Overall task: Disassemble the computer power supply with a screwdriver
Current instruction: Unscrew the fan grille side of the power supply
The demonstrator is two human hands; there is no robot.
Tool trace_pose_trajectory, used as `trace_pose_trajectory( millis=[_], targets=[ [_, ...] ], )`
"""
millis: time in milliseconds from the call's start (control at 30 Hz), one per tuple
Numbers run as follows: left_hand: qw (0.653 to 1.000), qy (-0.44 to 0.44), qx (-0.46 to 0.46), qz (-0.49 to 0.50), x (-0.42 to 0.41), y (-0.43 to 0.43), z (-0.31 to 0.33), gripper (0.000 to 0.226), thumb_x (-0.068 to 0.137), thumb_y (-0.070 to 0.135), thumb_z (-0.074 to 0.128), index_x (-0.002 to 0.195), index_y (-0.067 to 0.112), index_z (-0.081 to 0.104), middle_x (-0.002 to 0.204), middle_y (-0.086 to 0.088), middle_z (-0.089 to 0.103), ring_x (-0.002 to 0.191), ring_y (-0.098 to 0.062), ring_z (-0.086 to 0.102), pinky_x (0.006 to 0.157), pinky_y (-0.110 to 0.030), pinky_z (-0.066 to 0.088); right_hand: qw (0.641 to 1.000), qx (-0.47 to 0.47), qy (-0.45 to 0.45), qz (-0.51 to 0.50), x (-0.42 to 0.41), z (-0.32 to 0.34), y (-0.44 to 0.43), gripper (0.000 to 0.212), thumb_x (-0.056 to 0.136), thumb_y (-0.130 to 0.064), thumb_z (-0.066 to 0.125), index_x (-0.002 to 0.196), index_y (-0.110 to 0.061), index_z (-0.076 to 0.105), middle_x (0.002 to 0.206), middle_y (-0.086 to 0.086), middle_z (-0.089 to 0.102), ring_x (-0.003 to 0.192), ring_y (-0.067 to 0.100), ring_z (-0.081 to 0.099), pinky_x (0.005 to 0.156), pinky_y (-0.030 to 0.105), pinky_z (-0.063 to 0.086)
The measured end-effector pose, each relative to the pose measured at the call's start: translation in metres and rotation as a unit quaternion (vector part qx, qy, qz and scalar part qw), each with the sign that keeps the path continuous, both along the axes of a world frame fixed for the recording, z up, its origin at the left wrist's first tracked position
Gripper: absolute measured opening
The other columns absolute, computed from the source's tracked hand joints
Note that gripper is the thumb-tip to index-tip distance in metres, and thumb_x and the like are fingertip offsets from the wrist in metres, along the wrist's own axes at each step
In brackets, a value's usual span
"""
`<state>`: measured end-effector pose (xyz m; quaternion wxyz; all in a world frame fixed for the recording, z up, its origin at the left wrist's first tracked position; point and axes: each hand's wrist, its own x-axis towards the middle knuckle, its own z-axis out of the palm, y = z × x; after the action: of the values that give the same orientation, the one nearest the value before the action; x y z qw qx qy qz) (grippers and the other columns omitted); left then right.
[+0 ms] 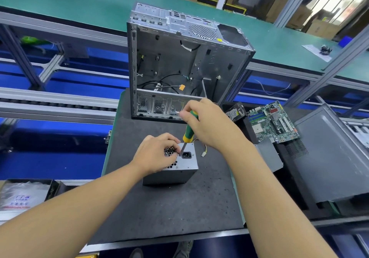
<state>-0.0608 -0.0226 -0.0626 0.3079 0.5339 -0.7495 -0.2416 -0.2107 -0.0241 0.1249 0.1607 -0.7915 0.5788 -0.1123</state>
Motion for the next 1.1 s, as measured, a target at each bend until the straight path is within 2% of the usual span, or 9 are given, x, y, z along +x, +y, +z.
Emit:
trace_pose_trajectory(
  millis=[100, 200, 400, 567, 667, 767, 900, 1000, 1100],
  targets=[
    [1.0, 0.002, -0.003, -0.001, -0.0004, -0.0012, 0.0018, 0.014, 0.077, 0.043, 0.053, 0.072, 0.055, 0.057, 0.104, 0.041, 0.055, 0.083, 0.016, 0.052, 0.088, -0.021, 0.03, 0.999, 0.013, -0.007, 0.029, 0.0009, -0.0003, -0.0007, 0.03, 0.101, -0.025, 0.046, 0.13, -0.026, 0.052, 0.116, -0.004, 0.052, 0.113, 0.018, 0.045, 0.089, 0.036, 0.043],
    [1.0, 0.0, -0.001, -0.003, -0.0003, -0.0028, 0.0013, 0.017, 0.079, 0.038, 0.056, 0.072, 0.053, 0.057, 0.103, 0.041, 0.053, 0.082, 0.018, 0.051, 0.088, -0.024, 0.03, 0.997, 0.051, -0.058, 0.011, 0.0008, -0.0011, 0.0006, 0.043, 0.088, -0.014, 0.047, 0.13, -0.024, 0.045, 0.111, -0.01, 0.053, 0.113, 0.015, 0.035, 0.084, 0.031, 0.037],
    [1.0, -0.002, -0.006, -0.005, -0.0002, -0.0004, 0.0015, 0.019, 0.081, 0.036, 0.059, 0.074, 0.053, 0.057, 0.111, 0.034, 0.059, 0.076, 0.012, 0.053, 0.091, -0.026, 0.034, 0.988, -0.084, 0.12, -0.049, 0.0012, -0.0057, 0.0029, 0.034, 0.098, -0.047, 0.037, 0.118, -0.022, 0.046, 0.117, 0.0, 0.046, 0.107, 0.024, 0.045, 0.072, 0.037, 0.038],
    [1.0, -0.005, -0.008, -0.005, 0.0002, 0.0014, 0.0018, 0.022, 0.082, 0.033, 0.062, 0.074, 0.052, 0.06, 0.113, 0.032, 0.061, 0.081, 0.013, 0.052, 0.092, -0.025, 0.033, 0.994, -0.044, 0.086, -0.041, 0.003, -0.0056, 0.0026, 0.025, 0.105, -0.036, 0.038, 0.12, -0.016, 0.041, 0.114, 0.009, 0.046, 0.077, 0.034, 0.06, 0.074, 0.046, 0.052],
    [1.0, -0.005, -0.007, -0.003, 0.0002, 0.0016, 0.0019, 0.021, 0.082, 0.032, 0.063, 0.073, 0.051, 0.061, 0.112, 0.032, 0.061, 0.077, 0.011, 0.052, 0.093, -0.026, 0.034, 0.999, -0.016, 0.046, -0.011, 0.002, -0.0026, 0.0017, 0.02, 0.101, -0.021, 0.044, 0.12, -0.017, 0.043, 0.117, 0.007, 0.046, 0.082, 0.028, 0.057, 0.076, 0.042, 0.05],
    [1.0, -0.007, -0.002, -0.004, 0.0005, 0.0017, 0.0008, 0.021, 0.083, 0.033, 0.063, 0.073, 0.051, 0.06, 0.109, 0.036, 0.057, 0.08, 0.011, 0.053, 0.092, -0.025, 0.032, 0.999, 0.042, 0.003, -0.001, 0.003, 0.0023, 0.0015, 0.026, 0.092, -0.016, 0.048, 0.117, -0.02, 0.046, 0.114, -0.002, 0.048, 0.103, 0.024, 0.048, 0.086, 0.041, 0.047],
    [1.0, 0.004, -0.001, -0.011, 0.0007, 0.0012, 0.0021, 0.018, 0.081, 0.035, 0.061, 0.073, 0.051, 0.058, 0.104, 0.039, 0.055, 0.082, 0.015, 0.052, 0.089, -0.025, 0.029, 0.998, 0.005, 0.068, -0.004, 0.0053, -0.0006, 0.0058, 0.021, 0.093, -0.028, 0.045, 0.112, -0.022, 0.049, 0.111, -0.006, 0.045, 0.099, 0.024, 0.05, 0.078, 0.041, 0.046],
    [1.0, 0.0, -0.003, -0.017, 0.0011, 0.0004, 0.0022, 0.012, 0.08, 0.04, 0.056, 0.082, 0.049, 0.063, 0.109, 0.036, 0.057, 0.085, 0.018, 0.05, 0.088, -0.026, 0.03, 0.991, -0.039, 0.124, -0.018, 0.0058, -0.002, 0.0064, 0.033, 0.101, -0.05, 0.033, 0.111, -0.024, 0.05, 0.11, -0.005, 0.051, 0.091, 0.026, 0.056, 0.075, 0.041, 0.044],
    [1.0, -0.013, -0.005, -0.014, 0.0008, -0.0005, -0.0004, 0.025, 0.079, 0.04, 0.053, 0.098, 0.044, 0.069, 0.113, 0.036, 0.056, 0.088, 0.02, 0.049, 0.089, -0.024, 0.028, 0.995, -0.023, 0.097, 0.006, 0.0054, 0.0, 0.0044, 0.026, 0.104, -0.039, 0.035, 0.113, -0.023, 0.054, 0.109, -0.003, 0.054, 0.098, 0.027, 0.057, 0.084, 0.043, 0.048]
  ],
)
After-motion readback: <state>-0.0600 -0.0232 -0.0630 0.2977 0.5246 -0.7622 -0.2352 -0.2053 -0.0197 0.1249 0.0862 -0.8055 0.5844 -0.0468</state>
